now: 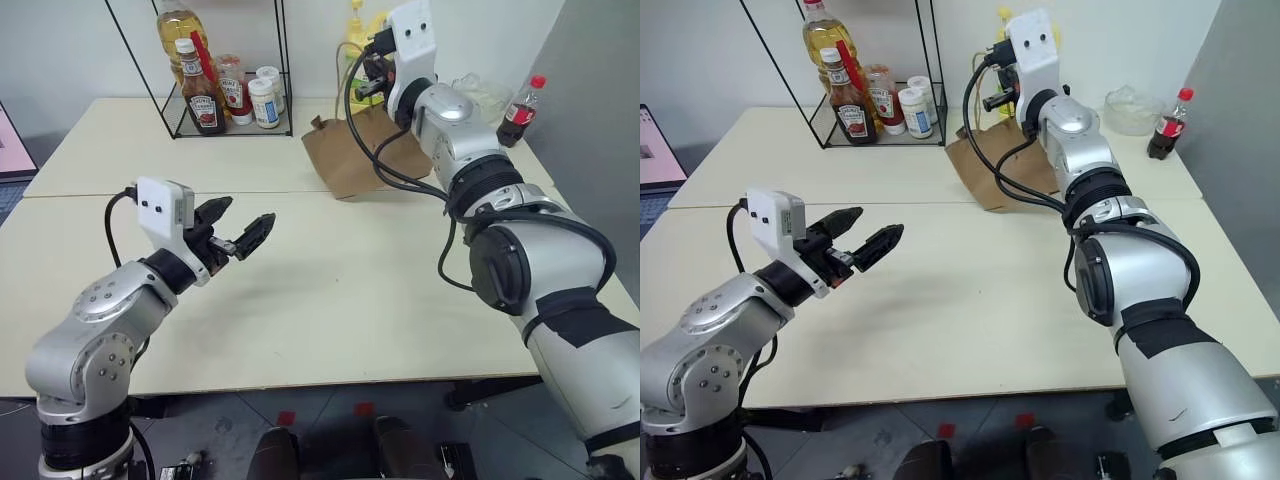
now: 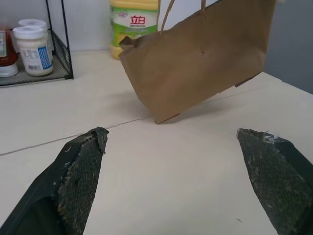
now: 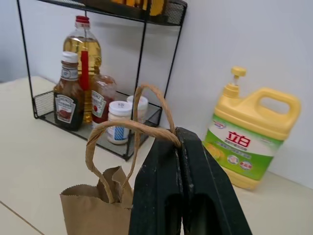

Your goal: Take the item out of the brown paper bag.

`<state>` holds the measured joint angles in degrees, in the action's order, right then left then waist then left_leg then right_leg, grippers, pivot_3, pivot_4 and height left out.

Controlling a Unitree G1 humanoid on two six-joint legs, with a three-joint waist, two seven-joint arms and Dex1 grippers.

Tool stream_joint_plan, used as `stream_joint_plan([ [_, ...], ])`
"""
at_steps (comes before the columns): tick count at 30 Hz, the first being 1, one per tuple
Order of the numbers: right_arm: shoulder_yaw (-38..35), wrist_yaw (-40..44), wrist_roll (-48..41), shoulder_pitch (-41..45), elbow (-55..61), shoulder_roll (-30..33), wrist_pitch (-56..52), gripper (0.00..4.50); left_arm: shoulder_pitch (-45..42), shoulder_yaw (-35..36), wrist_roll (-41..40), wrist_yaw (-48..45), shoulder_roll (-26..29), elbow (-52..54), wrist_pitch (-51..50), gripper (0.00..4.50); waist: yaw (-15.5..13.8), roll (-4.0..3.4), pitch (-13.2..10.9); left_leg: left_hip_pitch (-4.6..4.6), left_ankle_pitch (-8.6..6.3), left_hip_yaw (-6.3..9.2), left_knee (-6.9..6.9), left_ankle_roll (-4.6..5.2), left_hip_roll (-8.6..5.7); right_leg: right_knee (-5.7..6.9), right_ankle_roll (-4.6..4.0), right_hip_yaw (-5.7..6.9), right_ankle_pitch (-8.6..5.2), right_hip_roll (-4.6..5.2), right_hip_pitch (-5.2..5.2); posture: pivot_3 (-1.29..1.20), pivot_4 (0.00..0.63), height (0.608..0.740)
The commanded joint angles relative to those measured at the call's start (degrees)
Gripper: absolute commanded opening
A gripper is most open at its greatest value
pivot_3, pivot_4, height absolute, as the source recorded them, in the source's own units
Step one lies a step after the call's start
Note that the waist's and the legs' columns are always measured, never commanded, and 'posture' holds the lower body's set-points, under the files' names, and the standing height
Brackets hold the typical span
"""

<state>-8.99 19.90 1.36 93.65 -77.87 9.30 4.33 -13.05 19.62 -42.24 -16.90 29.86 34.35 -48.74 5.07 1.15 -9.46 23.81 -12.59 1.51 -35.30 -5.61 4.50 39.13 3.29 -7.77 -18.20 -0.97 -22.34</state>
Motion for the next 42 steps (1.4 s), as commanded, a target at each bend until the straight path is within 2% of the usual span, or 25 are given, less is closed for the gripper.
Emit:
stream_joint_plan([
  [1,-1.42,0.07,-1.97,4.62,3.55,-0.26,1.27,0.04,0.76,1.69,-1.36,2.16,-0.34,3.54,0.36,4.5,-0.04,0.0,0.0,0.02,0.0,0.04,-0.04,0.0,0.01,0.0,0.0,0.08,0.0,0.0,0.0,0.0,0.15,0.74],
  [14,-3.02,0.86,-6.33,5.89,5.69,-7.48,-0.82,0.04,7.33,2.46,-5.67,9.81,-5.32,10.6,0.81,4.5,-0.2,-0.01,-0.01,0.28,-0.02,0.44,-0.39,0.02,0.02,0.06,-0.01,0.55,0.0,0.03,0.04,0.0,0.15,0.74],
  [29,-2.83,1.58,-9.63,5.98,8.05,-13.77,-2.95,0.04,11.21,1.86,-5.14,12.81,-6.45,11.51,3.79,4.5,-0.34,-0.02,-0.02,0.3,-0.11,0.72,-0.54,0.19,-0.03,0.42,-0.23,0.77,-0.13,0.02,0.04,0.0,0.15,0.74],
  [42,-2.21,2.11,-10.83,5.88,9.53,-16.46,-4.61,0.04,13.74,0.88,-4.88,14.35,-7.08,12.56,6.3,4.5,-0.37,-0.03,-0.02,0.3,-0.12,0.82,-0.53,0.19,-0.03,0.51,-0.32,0.87,-0.18,0.01,0.04,0.0,0.15,0.74],
])
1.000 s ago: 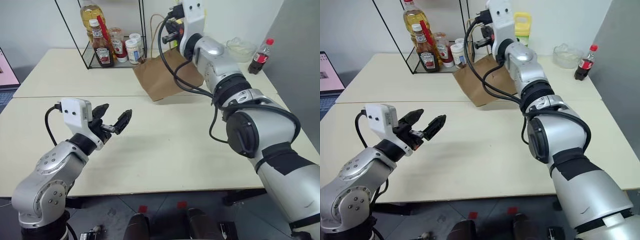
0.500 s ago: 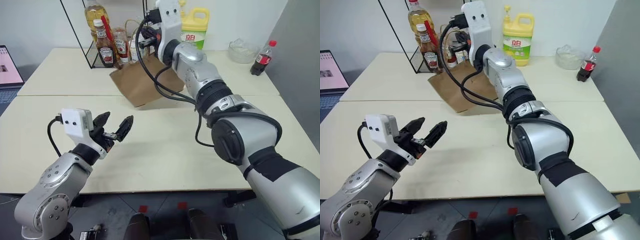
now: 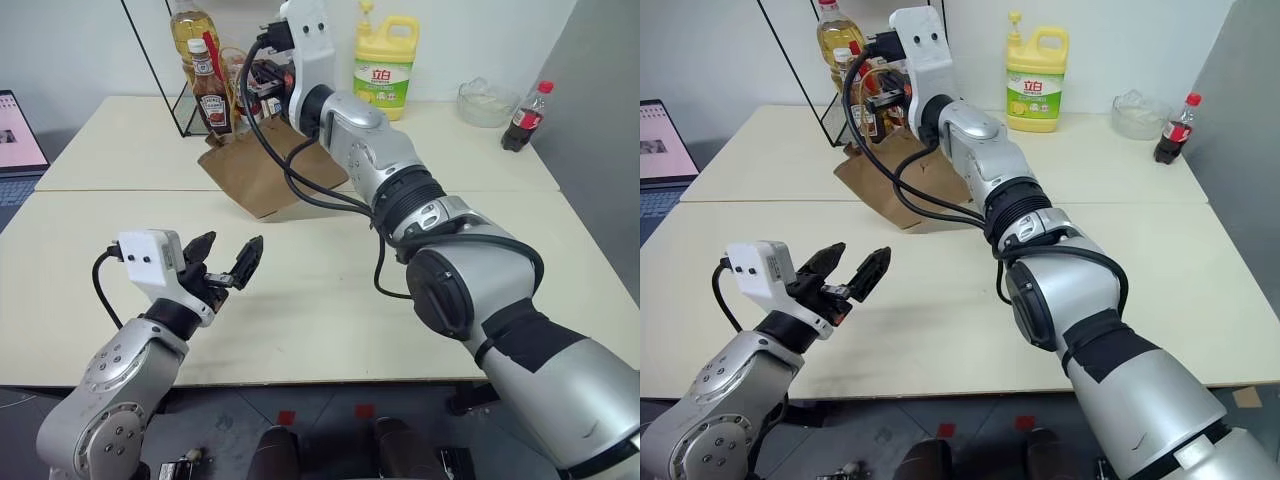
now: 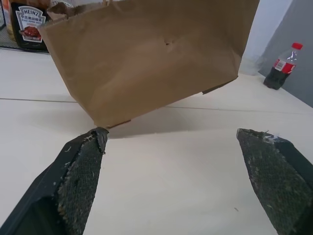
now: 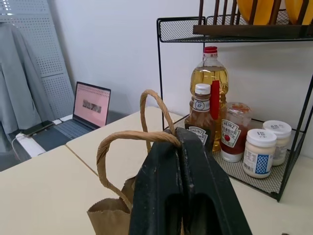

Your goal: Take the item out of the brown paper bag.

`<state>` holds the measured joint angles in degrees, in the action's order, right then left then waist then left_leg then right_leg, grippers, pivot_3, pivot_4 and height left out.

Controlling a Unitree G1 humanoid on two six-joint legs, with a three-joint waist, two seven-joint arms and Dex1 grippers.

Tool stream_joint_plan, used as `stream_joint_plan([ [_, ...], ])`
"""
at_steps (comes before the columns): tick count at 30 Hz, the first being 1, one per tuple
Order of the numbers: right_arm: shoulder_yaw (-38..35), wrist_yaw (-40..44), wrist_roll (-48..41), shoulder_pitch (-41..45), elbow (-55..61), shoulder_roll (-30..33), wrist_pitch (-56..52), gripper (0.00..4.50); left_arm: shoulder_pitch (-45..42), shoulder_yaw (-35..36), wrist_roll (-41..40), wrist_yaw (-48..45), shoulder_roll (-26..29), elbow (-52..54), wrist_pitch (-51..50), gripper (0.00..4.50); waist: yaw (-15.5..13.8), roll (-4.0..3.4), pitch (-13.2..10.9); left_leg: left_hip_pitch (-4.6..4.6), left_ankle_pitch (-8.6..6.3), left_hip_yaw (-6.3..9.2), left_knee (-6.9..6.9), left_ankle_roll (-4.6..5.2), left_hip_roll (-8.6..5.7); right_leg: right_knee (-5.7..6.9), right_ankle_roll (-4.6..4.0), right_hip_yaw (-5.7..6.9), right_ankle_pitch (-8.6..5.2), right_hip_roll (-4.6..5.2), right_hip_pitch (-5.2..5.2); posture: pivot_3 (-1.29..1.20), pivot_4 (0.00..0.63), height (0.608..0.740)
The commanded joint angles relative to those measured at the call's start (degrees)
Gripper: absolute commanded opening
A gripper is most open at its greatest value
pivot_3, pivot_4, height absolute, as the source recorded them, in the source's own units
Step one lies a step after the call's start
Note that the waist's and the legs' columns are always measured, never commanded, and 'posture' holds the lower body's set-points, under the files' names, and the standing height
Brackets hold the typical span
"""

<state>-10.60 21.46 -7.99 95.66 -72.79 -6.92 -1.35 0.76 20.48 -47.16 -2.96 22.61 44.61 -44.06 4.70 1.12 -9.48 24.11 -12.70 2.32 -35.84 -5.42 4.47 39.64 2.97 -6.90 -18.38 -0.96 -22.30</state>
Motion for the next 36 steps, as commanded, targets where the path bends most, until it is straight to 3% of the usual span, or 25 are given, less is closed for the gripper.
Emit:
stream_joint_plan([
  [1,-0.6,0.49,-1.46,3.74,4.47,-0.38,1.01,0.04,0.02,0.01,0.04,0.46,0.2,2.37,1.69,4.5,0.0,0.0,0.0,0.0,0.0,0.0,0.0,0.0,0.0,0.0,0.0,0.0,0.0,0.0,0.0,0.0,0.15,0.74],
  [19,-0.26,0.01,-3.44,3.04,6.21,-4.47,-1.01,0.04,2.31,0.38,-0.34,1.7,0.65,3.44,2.22,4.5,-0.04,0.0,0.0,0.03,0.0,0.05,0.0,0.0,0.0,-0.01,-0.03,0.05,-0.02,-0.01,0.0,0.0,0.15,0.74],
  [36,2.16,-1.99,-1.01,-2.49,5.28,-2.8,-2.14,0.04,0.45,0.56,-0.83,1.13,2.18,1.99,1.87,4.5,-0.02,0.0,-0.01,0.03,0.0,0.07,0.0,0.0,0.0,-0.01,-0.04,0.06,-0.03,-0.01,0.0,0.0,0.15,0.74],
])
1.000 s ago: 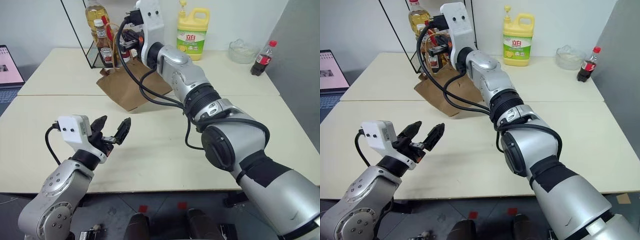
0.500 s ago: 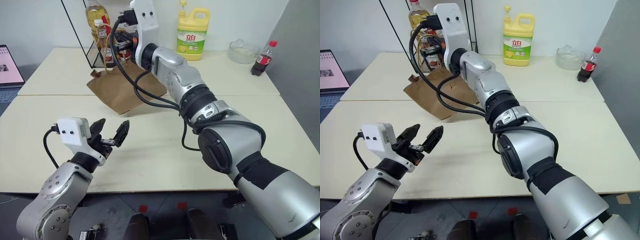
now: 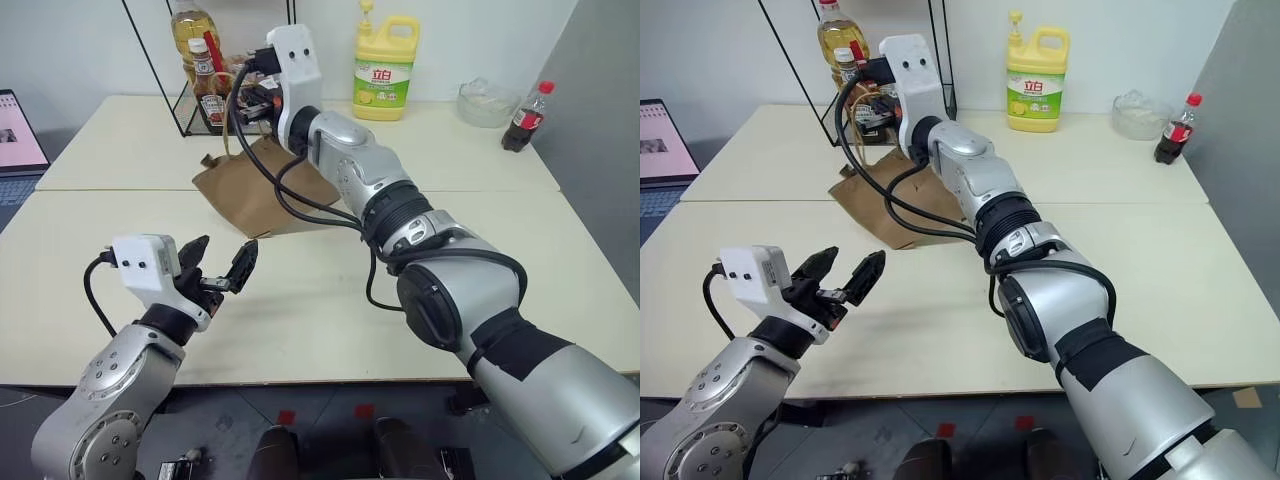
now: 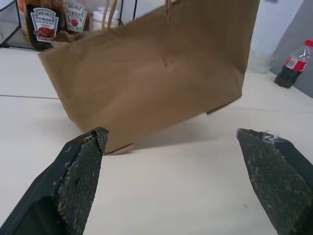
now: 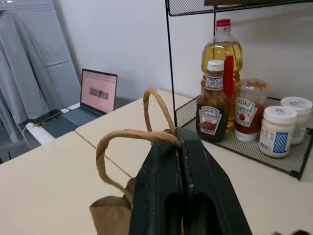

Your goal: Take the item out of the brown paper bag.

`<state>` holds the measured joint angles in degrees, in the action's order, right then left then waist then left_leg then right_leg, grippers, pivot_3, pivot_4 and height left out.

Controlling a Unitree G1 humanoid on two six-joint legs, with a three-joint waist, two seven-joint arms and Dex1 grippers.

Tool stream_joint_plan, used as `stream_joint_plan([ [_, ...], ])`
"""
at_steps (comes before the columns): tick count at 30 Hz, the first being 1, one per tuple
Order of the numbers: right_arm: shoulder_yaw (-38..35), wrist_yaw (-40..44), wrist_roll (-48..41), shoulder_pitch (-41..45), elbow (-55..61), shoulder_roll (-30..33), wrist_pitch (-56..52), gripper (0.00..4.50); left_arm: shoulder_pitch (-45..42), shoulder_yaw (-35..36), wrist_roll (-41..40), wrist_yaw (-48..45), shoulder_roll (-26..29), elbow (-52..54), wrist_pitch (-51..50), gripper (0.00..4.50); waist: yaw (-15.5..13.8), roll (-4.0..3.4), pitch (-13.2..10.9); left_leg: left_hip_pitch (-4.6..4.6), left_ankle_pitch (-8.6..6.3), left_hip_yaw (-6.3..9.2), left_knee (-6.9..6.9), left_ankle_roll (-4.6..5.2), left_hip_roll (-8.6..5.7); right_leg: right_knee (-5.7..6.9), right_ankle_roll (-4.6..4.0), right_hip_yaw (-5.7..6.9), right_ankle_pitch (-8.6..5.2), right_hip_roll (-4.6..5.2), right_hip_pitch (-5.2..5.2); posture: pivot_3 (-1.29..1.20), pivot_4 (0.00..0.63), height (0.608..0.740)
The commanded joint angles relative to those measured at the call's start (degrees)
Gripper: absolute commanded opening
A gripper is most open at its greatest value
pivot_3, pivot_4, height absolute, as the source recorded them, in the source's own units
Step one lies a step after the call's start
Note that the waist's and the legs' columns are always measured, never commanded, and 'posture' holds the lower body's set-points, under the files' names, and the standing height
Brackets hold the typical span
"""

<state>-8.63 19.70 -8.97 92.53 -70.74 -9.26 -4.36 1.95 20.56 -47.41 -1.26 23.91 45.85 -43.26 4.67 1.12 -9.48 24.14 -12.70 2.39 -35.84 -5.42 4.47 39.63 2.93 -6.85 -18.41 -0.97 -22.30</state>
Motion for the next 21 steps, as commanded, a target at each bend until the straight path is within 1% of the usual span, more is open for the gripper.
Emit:
stream_joint_plan([
  [1,0.3,-0.23,0.12,0.41,3.34,-0.32,0.86,0.04,-0.93,0.47,-0.61,-0.69,1.0,0.61,1.01,4.5,0.02,0.0,0.0,0.0,0.0,0.0,0.0,0.0,0.0,0.0,0.0,0.0,0.0,0.0,0.0,0.0,0.15,0.74],
  [9,1.27,0.36,1.18,-2.37,5.3,1.32,-0.07,0.04,-1.78,-0.56,0.03,-1.66,2.01,-0.37,0.81,4.5,0.02,0.0,0.0,0.0,0.0,0.0,0.0,0.0,0.0,0.01,0.0,0.01,0.0,0.0,0.0,0.0,0.15,0.74],
  [21,3.53,1.33,1.3,-7.87,14.7,3.8,-5.95,0.04,-2.45,-1.39,0.7,-2.95,2.44,-1.66,1.14,4.5,0.0,0.01,0.0,0.0,0.0,0.01,0.0,0.0,0.0,0.02,0.0,0.01,0.0,0.0,0.01,0.0,0.15,0.74],
])
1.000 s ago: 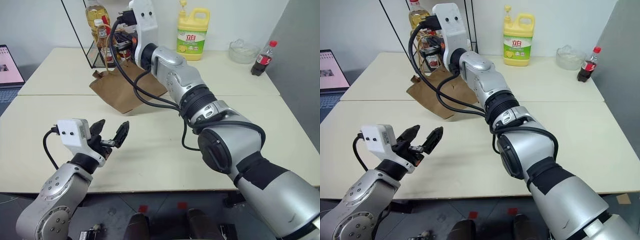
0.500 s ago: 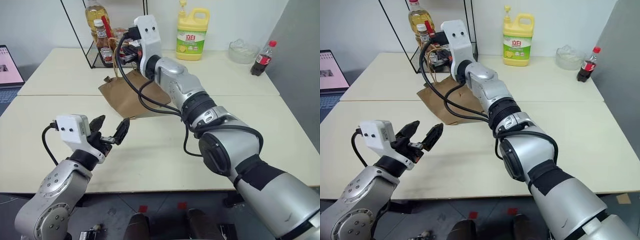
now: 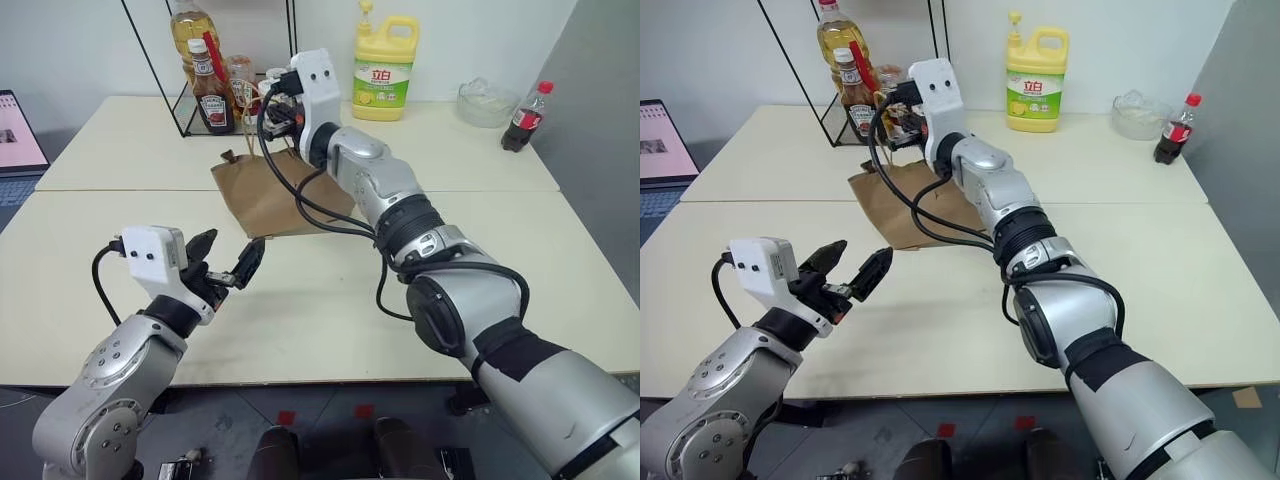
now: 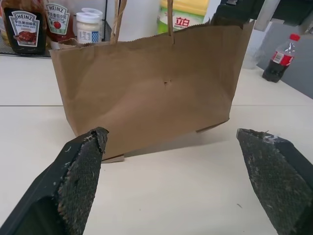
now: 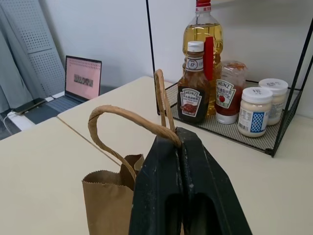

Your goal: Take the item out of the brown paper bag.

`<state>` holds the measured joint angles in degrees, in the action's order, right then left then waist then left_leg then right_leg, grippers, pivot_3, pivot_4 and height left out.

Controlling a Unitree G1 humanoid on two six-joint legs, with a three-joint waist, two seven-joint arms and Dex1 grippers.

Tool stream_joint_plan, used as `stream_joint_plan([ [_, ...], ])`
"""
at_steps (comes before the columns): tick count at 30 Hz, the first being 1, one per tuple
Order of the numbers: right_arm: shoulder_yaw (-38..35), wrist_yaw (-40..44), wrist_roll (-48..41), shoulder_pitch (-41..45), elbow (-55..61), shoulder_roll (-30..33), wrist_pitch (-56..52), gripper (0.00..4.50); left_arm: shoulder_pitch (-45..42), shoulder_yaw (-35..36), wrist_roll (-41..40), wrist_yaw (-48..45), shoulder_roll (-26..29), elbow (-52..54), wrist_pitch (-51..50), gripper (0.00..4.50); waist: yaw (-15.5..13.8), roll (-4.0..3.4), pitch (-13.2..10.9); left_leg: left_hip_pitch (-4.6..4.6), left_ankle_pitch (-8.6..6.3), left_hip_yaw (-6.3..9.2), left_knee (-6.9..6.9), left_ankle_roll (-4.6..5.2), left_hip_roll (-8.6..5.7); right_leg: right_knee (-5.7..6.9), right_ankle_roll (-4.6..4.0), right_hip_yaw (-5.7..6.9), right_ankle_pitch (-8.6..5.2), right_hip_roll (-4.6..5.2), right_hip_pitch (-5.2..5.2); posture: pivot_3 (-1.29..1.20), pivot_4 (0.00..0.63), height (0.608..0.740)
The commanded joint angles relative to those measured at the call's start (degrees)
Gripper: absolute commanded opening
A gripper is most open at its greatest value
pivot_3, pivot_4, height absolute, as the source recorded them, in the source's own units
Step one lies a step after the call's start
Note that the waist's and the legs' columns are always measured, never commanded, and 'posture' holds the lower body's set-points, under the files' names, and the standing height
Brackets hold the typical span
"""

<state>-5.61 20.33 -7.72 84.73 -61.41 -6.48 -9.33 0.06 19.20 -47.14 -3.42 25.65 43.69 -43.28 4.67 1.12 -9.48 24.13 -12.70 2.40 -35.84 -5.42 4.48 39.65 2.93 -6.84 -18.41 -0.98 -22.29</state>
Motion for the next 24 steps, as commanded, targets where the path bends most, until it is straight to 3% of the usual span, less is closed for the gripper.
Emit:
stream_joint_plan([
  [1,0.83,0.79,0.01,-0.8,6.74,1.23,-1.83,0.04,-0.48,-0.07,0.45,-0.86,0.69,0.54,1.18,4.5,0.0,0.0,0.0,0.0,0.0,0.0,0.0,0.0,0.0,0.0,0.0,0.0,0.0,0.0,0.0,0.0,0.15,0.74],
  [24,5.21,-0.43,0.54,-12.43,23.17,5.1,-12.21,0.04,-1.33,-0.95,1.36,-2.92,0.59,-0.69,1.38,4.5,0.0,0.0,0.0,0.0,0.0,0.0,0.0,0.0,0.0,0.0,0.0,-0.01,0.0,-0.01,0.0,0.0,0.15,0.74],
])
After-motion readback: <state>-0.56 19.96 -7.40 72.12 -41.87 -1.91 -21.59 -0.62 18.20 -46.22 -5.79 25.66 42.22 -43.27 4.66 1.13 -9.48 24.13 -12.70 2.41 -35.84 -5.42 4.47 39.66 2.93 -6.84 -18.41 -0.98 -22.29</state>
